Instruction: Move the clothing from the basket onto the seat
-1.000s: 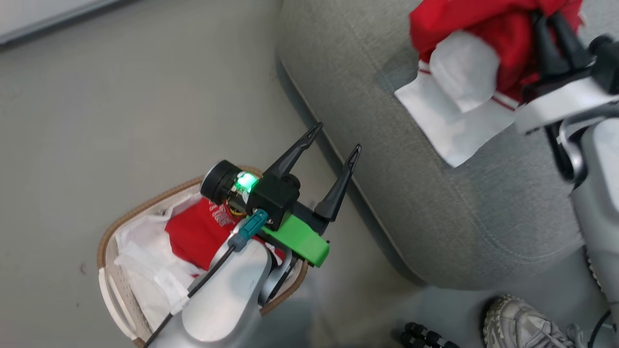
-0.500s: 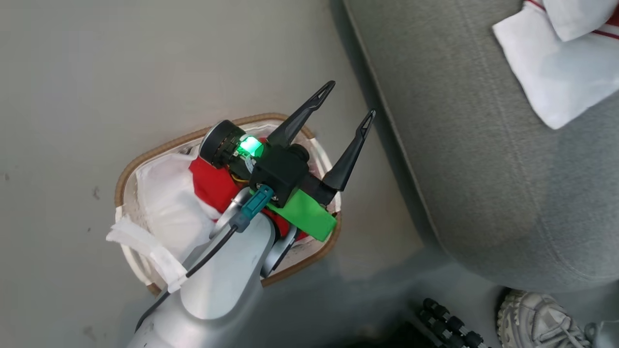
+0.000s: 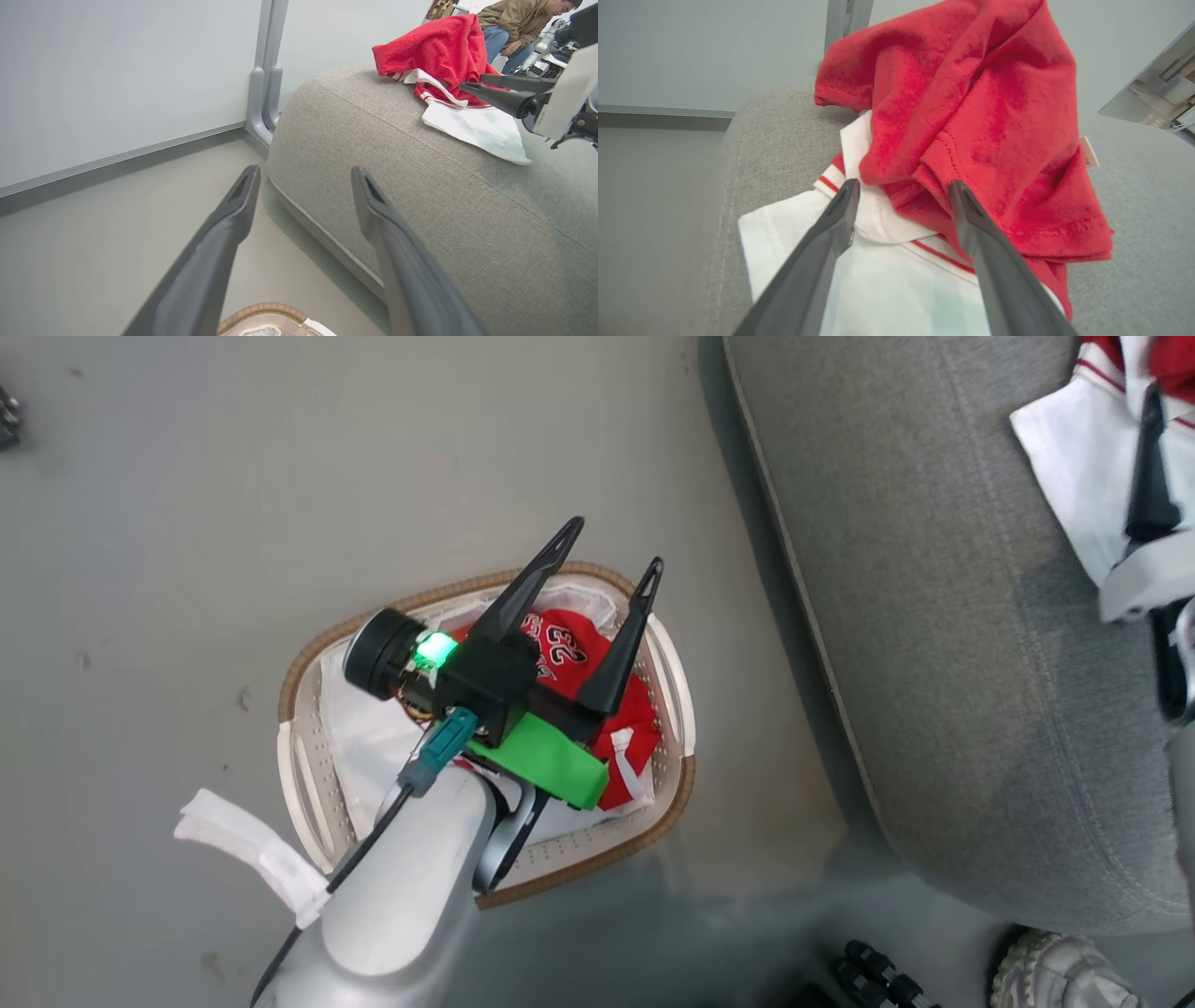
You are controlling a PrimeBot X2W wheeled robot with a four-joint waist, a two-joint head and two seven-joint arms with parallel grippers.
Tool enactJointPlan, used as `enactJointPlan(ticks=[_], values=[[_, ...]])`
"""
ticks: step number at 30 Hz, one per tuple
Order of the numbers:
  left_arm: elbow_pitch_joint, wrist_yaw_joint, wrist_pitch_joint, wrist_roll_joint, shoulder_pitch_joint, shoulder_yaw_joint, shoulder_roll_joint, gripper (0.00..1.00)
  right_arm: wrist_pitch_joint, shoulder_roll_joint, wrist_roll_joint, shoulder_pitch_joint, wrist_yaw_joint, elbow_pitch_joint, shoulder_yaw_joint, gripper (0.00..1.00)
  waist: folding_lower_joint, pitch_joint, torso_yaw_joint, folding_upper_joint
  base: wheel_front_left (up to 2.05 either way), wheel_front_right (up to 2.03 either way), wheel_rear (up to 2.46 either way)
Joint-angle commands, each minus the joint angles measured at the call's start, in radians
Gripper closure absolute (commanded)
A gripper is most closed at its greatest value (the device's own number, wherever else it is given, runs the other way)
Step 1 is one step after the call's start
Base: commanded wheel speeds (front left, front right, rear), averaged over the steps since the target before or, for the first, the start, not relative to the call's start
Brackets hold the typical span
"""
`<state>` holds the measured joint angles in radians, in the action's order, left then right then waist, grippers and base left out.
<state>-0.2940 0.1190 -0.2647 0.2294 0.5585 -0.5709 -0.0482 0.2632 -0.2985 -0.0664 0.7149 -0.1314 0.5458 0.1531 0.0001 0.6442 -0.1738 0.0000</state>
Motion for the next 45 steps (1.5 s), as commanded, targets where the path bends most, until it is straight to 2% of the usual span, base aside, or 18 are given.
enactJointPlan(ticks=[1, 10, 19, 27, 34, 45], values=[[0.002, 0.002, 0.001, 0.005, -0.027, 0.017, -0.004, 0.0, 0.002, 0.007, -0.013, -0.042, 0.001, -0.03, -0.013, 0.0, -0.0001, -0.077, -0.016, 0.0, 0.0, 0.0, 0.0], [0.009, -0.013, 0.001, 0.001, -0.134, 0.118, -0.004, 0.0, 0.002, 0.051, -0.101, -0.186, 0.001, -0.15, -0.115, 0.0, -0.0001, -0.216, 0.003, 0.0, 0.0, 0.0, 0.0], [0.002, -0.048, 0.001, 0.008, -0.24, 0.273, -0.004, 0.0, 0.002, 0.095, -0.149, -0.282, 0.001, -0.227, -0.2, 0.0, -0.0001, -0.317, 0.064, 0.0, 0.0, 0.0, 0.0], [-0.009, -0.077, 0.001, -0.001, -0.326, 0.395, -0.004, 0.0, 0.002, 0.137, -0.157, -0.378, 0.001, -0.254, -0.225, 0.0, -0.0001, -0.388, 0.119, 0.0, 0.0, 0.0, 0.0], [-0.01, -0.096, 0.001, -0.014, -0.399, 0.459, -0.004, 0.0, 0.002, 0.164, -0.157, -0.462, 0.001, -0.258, -0.251, 0.0, -0.0001, -0.44, 0.147, 0.0, 0.0, 0.0, 0.0], [-0.012, -0.086, 0.001, -0.005, -0.489, 0.513, -0.004, 0.0, 0.002, 0.183, -0.15, -0.528, 0.001, -0.235, -0.251, 0.0, -0.0001, -0.514, 0.154, 0.0, 0.0, 0.0, 0.0]])
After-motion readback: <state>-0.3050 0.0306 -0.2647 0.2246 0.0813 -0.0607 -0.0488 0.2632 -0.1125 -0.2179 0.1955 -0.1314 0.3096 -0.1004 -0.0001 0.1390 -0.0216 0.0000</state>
